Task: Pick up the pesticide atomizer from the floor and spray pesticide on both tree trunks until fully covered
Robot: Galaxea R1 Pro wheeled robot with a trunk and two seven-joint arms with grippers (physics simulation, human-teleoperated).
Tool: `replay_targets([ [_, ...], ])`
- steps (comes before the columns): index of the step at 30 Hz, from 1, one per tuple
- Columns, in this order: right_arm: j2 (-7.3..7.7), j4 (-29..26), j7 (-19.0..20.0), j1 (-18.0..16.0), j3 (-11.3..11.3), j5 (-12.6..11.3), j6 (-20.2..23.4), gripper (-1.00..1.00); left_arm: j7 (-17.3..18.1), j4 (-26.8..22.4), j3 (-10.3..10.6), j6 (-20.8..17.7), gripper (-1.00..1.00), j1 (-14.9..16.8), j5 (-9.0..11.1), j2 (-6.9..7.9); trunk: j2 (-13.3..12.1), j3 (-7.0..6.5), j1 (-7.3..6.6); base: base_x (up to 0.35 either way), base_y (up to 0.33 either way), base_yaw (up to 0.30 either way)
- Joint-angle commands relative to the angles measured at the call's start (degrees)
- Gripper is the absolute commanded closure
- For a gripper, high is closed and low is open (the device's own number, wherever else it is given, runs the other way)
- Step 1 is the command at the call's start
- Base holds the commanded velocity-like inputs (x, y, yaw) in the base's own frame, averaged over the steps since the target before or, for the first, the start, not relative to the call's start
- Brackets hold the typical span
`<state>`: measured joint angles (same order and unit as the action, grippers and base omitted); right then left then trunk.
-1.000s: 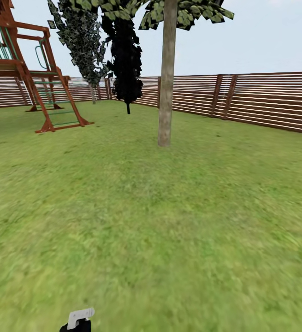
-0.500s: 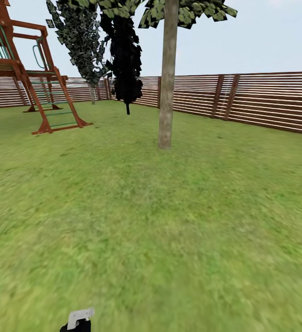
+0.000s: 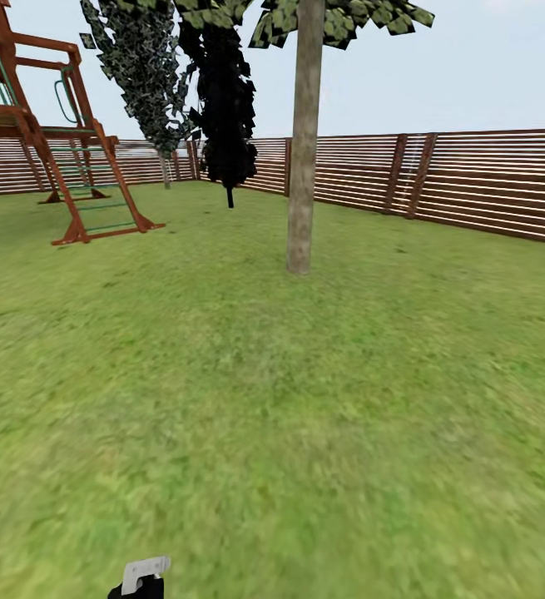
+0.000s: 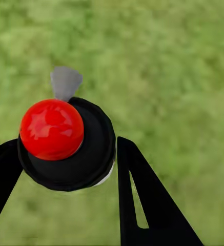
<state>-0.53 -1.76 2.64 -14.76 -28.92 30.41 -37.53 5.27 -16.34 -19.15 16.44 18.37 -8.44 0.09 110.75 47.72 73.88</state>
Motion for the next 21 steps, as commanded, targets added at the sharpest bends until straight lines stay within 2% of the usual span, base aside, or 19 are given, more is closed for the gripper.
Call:
replay_targets([
  [1, 0.0, 0.0, 0.0, 0.0, 0.0, 0.0, 0.0, -1.0, 0.0, 0.0, 0.0, 0.0, 1.0, 0.0, 0.0, 0.0, 0.0, 0.0, 0.0, 0.34, 0.0, 0.0],
  [21, 0.0, 0.0, 0.0, 0.0, 0.0, 0.0, 0.0, -1.0, 0.0, -0.1, 0.1, 0.0, 1.0, 0.0, 0.0, 0.0, 0.0, 0.0, 0.0, 0.34, 0.0, 0.0],
])
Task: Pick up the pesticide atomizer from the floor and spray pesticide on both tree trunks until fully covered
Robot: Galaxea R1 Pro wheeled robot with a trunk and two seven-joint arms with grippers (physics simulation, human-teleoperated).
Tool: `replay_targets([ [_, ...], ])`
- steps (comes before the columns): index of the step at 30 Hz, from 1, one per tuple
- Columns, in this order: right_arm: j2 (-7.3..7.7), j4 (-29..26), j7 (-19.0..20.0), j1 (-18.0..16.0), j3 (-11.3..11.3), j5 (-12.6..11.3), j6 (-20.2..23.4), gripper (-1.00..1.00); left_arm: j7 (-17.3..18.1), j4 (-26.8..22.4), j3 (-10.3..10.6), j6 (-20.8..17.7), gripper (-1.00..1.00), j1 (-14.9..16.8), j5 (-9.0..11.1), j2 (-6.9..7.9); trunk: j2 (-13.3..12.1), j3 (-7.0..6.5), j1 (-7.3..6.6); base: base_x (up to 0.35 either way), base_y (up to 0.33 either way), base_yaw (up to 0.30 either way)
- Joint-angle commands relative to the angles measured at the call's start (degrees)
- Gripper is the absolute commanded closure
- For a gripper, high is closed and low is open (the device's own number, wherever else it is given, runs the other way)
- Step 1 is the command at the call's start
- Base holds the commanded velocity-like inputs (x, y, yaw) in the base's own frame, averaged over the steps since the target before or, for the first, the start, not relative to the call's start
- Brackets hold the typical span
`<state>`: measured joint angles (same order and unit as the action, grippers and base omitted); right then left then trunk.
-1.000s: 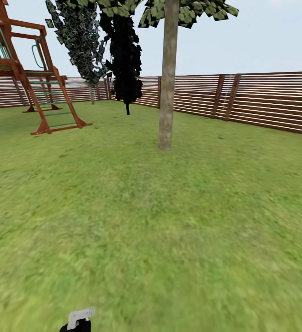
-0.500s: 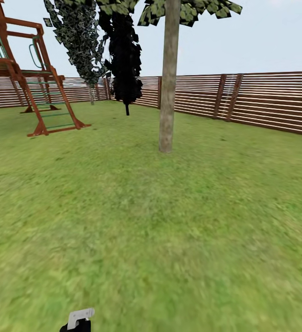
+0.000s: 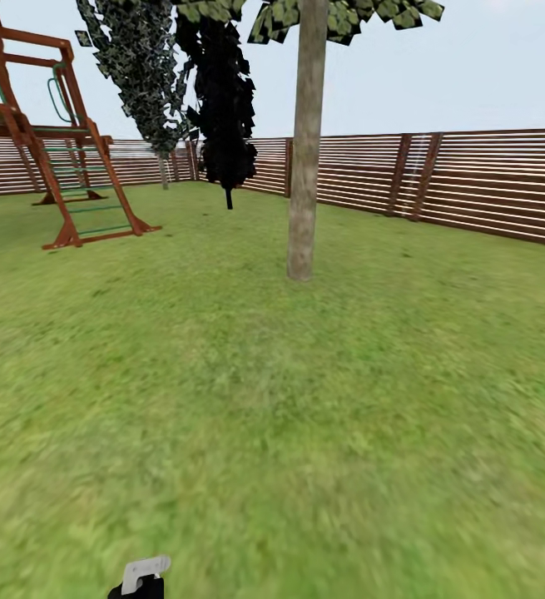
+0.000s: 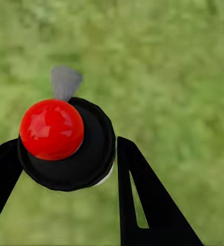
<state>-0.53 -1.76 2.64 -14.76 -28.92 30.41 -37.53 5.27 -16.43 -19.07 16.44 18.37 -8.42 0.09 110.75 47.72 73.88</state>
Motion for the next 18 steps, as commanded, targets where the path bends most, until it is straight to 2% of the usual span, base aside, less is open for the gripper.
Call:
replay_targets([
  [1, 0.0, 0.0, 0.0, 0.0, 0.0, 0.0, 0.0, -1.0, 0.0, 0.0, 0.0, 0.0, 1.0, 0.0, 0.0, 0.0, 0.0, 0.0, 0.0, 0.34, 0.0, 0.0],
  [18, 0.0, 0.0, 0.0, 0.0, 0.0, 0.0, 0.0, -1.0, 0.0, 0.1, -0.1, 0.0, 1.0, 0.0, 0.0, 0.0, 0.0, 0.0, 0.0, 0.34, 0.0, 0.0],
])
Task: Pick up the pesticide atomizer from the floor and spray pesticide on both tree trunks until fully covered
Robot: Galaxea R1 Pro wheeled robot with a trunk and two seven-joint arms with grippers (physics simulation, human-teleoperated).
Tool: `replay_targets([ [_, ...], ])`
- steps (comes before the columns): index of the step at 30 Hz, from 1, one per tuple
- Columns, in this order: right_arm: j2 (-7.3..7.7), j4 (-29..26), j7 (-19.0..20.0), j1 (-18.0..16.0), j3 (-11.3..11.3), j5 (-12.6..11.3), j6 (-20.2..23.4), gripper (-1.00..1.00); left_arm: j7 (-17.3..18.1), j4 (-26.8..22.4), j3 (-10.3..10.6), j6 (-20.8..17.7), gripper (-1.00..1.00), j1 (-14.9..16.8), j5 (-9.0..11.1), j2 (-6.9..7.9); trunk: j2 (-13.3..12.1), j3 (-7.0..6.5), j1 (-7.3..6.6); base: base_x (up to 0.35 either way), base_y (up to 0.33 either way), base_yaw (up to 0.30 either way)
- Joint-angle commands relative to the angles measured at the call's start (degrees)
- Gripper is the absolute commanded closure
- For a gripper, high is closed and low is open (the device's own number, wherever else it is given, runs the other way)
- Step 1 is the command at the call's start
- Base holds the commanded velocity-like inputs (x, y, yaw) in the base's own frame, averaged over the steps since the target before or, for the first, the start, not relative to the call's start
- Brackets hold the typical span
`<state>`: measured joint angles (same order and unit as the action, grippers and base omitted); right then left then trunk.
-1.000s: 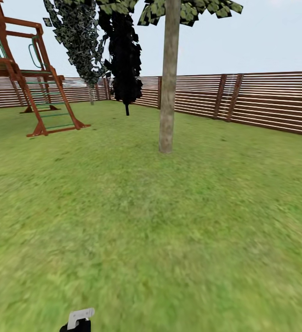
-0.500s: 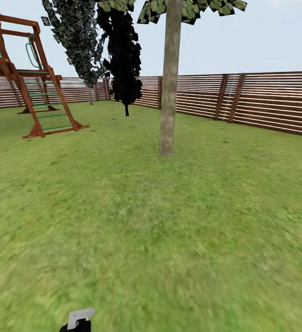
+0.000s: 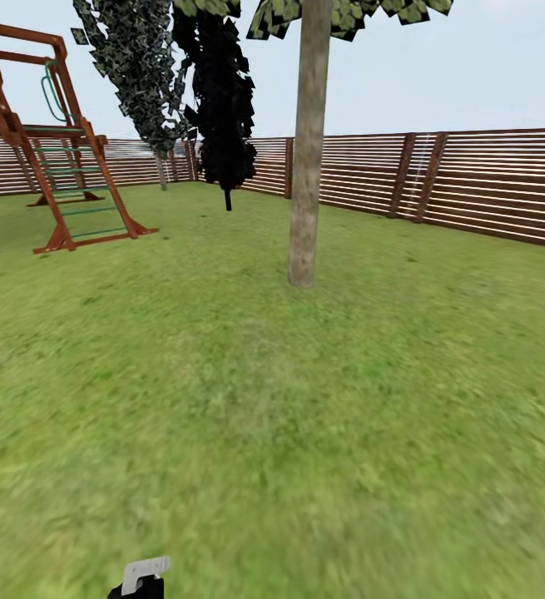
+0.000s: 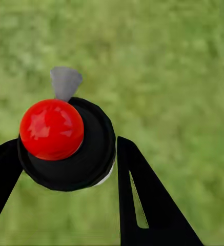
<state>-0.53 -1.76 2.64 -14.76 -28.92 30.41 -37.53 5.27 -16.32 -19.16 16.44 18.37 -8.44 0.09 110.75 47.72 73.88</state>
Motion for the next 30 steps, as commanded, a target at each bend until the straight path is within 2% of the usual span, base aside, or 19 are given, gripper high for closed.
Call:
replay_targets([
  [1, 0.0, 0.0, 0.0, 0.0, 0.0, 0.0, 0.0, -1.0, 0.0, 0.0, 0.0, 0.0, 1.0, 0.0, 0.0, 0.0, 0.0, 0.0, 0.0, 0.34, 0.0, 0.0],
  [30, 0.0, 0.0, 0.0, 0.0, 0.0, 0.0, 0.0, -1.0, 0.0, 0.1, -0.1, 0.0, 1.0, 0.0, 0.0, 0.03, 0.0, 0.0, 0.0, 0.34, 0.0, 0.0],
])
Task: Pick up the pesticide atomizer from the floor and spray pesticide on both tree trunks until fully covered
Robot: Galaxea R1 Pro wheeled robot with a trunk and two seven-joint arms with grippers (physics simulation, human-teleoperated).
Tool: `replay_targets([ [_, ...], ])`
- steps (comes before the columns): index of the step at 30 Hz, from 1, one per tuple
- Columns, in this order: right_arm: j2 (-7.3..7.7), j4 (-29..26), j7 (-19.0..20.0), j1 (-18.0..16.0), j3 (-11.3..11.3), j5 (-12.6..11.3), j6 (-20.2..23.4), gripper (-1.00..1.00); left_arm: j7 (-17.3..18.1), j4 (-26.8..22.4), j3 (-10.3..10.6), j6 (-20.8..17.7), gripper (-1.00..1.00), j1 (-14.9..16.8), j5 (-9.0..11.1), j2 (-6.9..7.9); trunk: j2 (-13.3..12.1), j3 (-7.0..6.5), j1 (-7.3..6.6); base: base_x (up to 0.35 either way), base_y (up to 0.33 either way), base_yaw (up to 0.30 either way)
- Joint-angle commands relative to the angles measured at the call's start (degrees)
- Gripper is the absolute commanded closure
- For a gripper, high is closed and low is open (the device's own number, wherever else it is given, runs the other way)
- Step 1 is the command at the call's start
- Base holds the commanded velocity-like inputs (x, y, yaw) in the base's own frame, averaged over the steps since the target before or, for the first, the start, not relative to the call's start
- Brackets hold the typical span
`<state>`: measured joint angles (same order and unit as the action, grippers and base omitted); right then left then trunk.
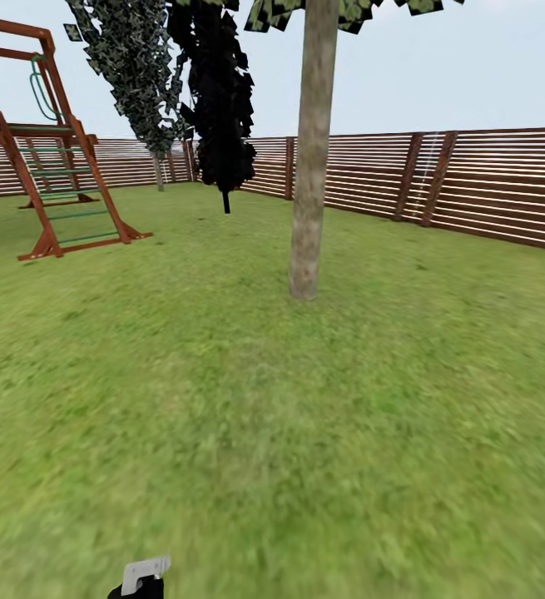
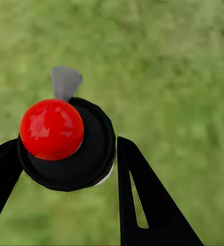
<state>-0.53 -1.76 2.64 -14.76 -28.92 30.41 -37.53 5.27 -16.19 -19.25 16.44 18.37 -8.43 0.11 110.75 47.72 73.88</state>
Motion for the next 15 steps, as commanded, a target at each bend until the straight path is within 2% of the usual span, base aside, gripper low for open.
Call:
replay_targets([
  [1, 0.0, 0.0, 0.0, 0.0, 0.0, 0.0, 0.0, -1.0, 0.0, 0.0, 0.0, 0.0, 1.0, 0.0, 0.0, -0.02, 0.0, 0.0, 0.0, 0.34, 0.0, 0.0],
  [15, 0.0, 0.0, 0.0, 0.0, 0.0, 0.0, 0.0, -1.0, 0.0, 0.1, -0.1, 0.0, 1.0, 0.0, 0.3, 0.39, 0.0, 0.0, 0.0, 0.34, 0.0, 0.0],
])
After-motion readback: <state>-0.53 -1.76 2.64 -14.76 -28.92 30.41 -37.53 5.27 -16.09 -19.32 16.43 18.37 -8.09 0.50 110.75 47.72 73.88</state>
